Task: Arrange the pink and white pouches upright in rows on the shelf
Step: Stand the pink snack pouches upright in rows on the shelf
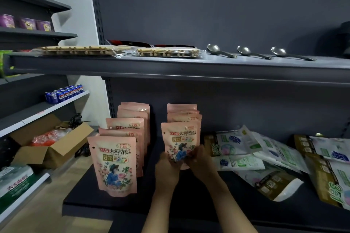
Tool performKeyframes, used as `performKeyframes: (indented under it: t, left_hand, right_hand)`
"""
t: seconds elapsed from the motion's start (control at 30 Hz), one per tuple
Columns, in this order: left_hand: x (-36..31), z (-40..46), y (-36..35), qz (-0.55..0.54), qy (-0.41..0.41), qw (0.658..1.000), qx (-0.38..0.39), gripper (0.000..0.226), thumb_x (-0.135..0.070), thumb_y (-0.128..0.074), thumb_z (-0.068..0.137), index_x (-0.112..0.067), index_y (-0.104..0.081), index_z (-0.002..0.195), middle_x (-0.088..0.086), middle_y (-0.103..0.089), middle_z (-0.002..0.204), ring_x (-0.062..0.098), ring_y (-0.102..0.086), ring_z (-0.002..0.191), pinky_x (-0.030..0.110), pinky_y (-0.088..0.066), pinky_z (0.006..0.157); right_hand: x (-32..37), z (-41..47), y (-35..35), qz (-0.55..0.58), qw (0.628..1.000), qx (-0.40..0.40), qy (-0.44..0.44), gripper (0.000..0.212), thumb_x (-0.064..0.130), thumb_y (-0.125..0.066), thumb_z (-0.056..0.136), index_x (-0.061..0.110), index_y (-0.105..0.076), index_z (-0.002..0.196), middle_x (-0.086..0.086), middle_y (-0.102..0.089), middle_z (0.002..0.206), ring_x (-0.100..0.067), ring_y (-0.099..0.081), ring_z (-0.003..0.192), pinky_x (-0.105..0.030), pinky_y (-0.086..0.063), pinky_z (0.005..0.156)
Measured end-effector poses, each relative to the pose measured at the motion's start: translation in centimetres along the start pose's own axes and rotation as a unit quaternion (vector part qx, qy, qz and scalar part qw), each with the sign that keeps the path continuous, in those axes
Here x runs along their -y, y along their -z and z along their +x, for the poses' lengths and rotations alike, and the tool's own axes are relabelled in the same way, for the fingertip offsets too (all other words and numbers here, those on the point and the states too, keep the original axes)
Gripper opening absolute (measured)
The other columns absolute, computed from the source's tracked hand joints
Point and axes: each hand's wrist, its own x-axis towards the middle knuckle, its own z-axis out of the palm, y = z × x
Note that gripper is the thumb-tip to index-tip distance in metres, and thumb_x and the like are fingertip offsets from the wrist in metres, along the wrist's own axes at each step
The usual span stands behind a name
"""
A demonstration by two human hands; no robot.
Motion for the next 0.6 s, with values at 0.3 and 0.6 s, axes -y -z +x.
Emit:
performKeyframes:
  t: [0.3,0.6]
  left_hand:
    - [0.4,0.7,-0.4,0.011,0.021,1.000,0.020,0.028,-0.017,-0.061,0.087,-0.012,-0.054,0.114,0.006,-0.065,0.112,0.020,-0.063,0.102,0.025,-0.049,0.079]
    - [0.9,0.9,-0.4,0.007,0.005,1.000,0.004,0.030,-0.020,-0.058,0.090,-0.006,-0.054,0.117,0.011,-0.064,0.112,0.027,-0.062,0.103,0.027,-0.044,0.075]
  right_hand:
    - [-1.0,1.0,-0.7,0.015,0.999,0.013,-0.041,0.047,0.025,-0.068,0.084,0.006,-0.045,0.120,-0.009,-0.064,0.118,-0.024,-0.062,0.106,-0.026,-0.047,0.073]
    - [-1.6,1.8,-1.1,0.007,0.999,0.036,-0.036,0.048,0.032,-0.069,0.078,0.012,-0.051,0.119,-0.003,-0.066,0.114,-0.018,-0.065,0.101,-0.032,-0.056,0.083]
